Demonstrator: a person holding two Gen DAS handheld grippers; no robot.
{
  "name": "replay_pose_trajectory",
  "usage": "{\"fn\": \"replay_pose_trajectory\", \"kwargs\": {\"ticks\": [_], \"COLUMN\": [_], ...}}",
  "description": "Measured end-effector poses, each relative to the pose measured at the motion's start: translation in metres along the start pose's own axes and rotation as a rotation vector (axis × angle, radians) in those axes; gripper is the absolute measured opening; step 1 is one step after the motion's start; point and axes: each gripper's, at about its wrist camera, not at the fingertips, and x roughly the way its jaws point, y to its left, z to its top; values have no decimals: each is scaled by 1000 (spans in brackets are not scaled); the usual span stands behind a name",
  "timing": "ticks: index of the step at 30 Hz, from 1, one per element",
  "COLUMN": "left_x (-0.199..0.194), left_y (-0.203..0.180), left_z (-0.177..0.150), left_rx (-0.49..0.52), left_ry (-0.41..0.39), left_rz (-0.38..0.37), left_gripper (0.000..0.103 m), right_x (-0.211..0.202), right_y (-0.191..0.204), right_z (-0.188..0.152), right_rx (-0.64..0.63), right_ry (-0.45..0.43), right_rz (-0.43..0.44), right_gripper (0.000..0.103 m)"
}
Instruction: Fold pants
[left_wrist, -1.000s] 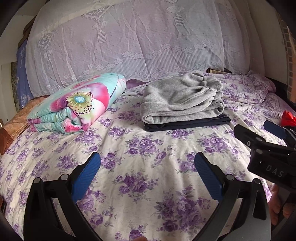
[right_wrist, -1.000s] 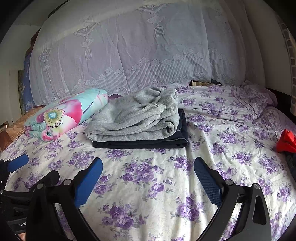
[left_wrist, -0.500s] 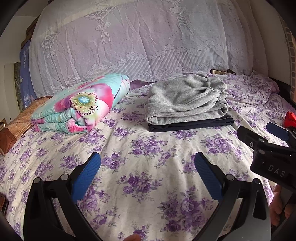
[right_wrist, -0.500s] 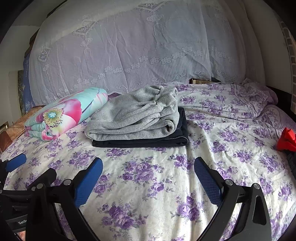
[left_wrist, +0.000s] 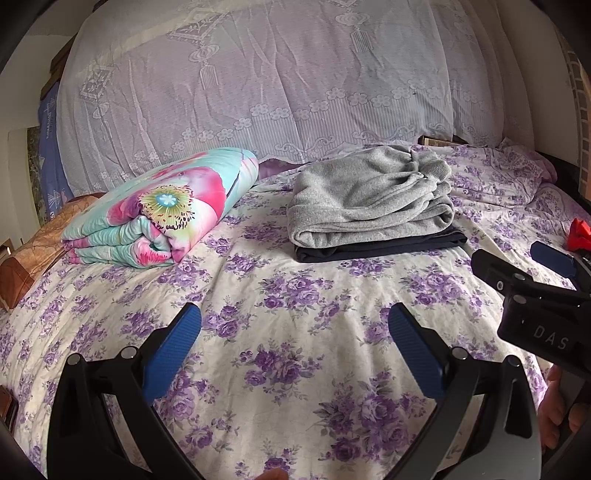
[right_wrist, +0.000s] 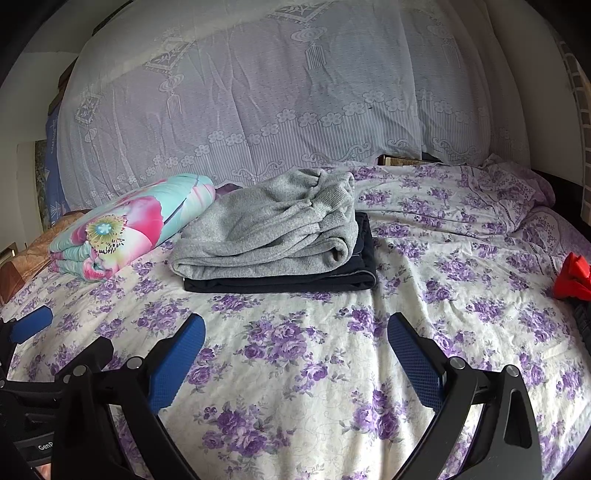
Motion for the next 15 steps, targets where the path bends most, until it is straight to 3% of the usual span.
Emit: {"fn": "replay_pose_trajectory", "kwargs": {"ticks": [15], "left_x": [0], "left_y": [-1], "left_z": [0], "left_rx": [2], "left_ry": [0], "left_rz": [0], "left_gripper": [99], "right_x": [0], "right_y": [0], "right_z": [0], "right_rx": [1], "right_ry": [1], "right_rz": [0], "right_gripper": [99]}}
